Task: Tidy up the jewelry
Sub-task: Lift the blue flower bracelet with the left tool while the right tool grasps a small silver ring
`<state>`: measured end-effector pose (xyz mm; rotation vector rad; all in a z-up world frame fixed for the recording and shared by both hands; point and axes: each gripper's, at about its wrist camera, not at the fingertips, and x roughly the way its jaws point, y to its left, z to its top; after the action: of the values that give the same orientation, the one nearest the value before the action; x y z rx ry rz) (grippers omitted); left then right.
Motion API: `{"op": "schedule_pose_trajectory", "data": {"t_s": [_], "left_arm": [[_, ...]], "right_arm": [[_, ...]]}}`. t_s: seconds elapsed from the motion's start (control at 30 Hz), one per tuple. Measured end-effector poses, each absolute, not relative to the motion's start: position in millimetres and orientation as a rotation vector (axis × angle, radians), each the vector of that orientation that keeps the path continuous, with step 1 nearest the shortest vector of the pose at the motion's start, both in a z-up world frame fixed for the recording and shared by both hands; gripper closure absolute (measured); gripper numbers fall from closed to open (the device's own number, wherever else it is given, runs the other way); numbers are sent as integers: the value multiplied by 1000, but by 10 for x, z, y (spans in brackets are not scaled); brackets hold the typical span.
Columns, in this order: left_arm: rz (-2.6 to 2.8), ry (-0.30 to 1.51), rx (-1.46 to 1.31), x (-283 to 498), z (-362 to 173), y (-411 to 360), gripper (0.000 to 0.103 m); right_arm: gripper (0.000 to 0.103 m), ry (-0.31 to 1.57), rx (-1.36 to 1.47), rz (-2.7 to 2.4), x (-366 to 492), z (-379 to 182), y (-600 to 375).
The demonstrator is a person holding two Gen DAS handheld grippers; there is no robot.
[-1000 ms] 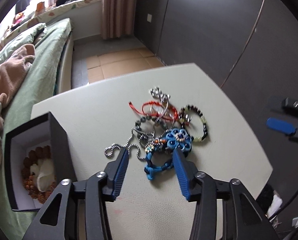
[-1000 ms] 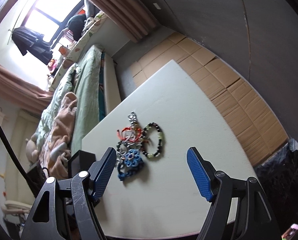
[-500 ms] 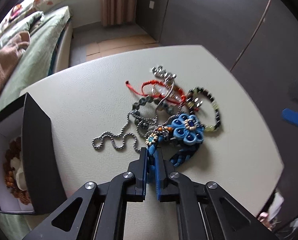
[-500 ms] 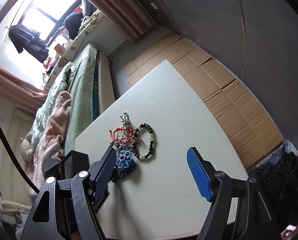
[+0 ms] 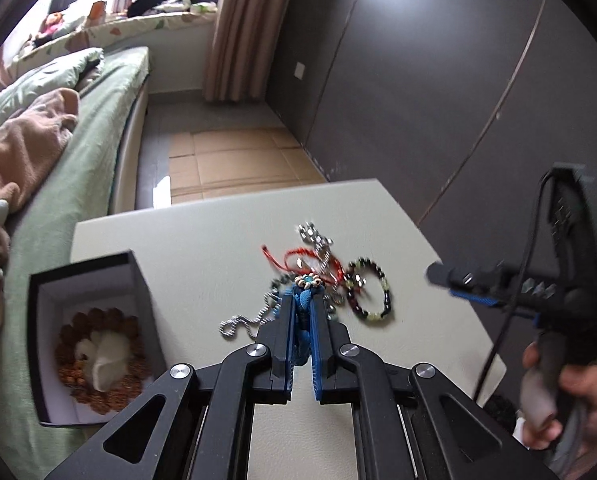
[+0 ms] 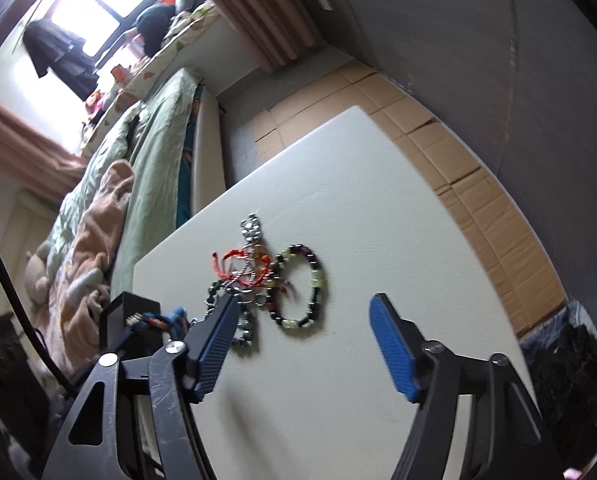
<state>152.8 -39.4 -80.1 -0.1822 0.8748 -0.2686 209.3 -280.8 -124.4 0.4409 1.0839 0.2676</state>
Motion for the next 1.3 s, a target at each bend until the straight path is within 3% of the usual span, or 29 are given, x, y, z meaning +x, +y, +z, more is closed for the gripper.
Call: {"op": "schedule_pose_trajectory", "data": {"t_s": [0.23, 0.83, 0.9, 1.03, 1.3], "left_arm": [[-238, 848, -232, 1542, -699, -118, 96], [-223, 821, -274, 1614, -599, 196, 96], [-222, 821, -274, 1617, -596, 203, 96], [-219, 821, -276, 1614, -590, 229, 96], [-199, 805, -291, 1538, -547, 317, 96]], "right_arm": [[63, 1126, 394, 311, 2231, -1374, -2510], [74, 1183, 318, 267, 2583, -1644, -2233], [83, 1196, 303, 262, 2599, -1678, -2196], [88, 1189, 301, 244, 2614, -1681, -2195], [88, 1176, 318, 246, 2548, -1617, -2263]]}}
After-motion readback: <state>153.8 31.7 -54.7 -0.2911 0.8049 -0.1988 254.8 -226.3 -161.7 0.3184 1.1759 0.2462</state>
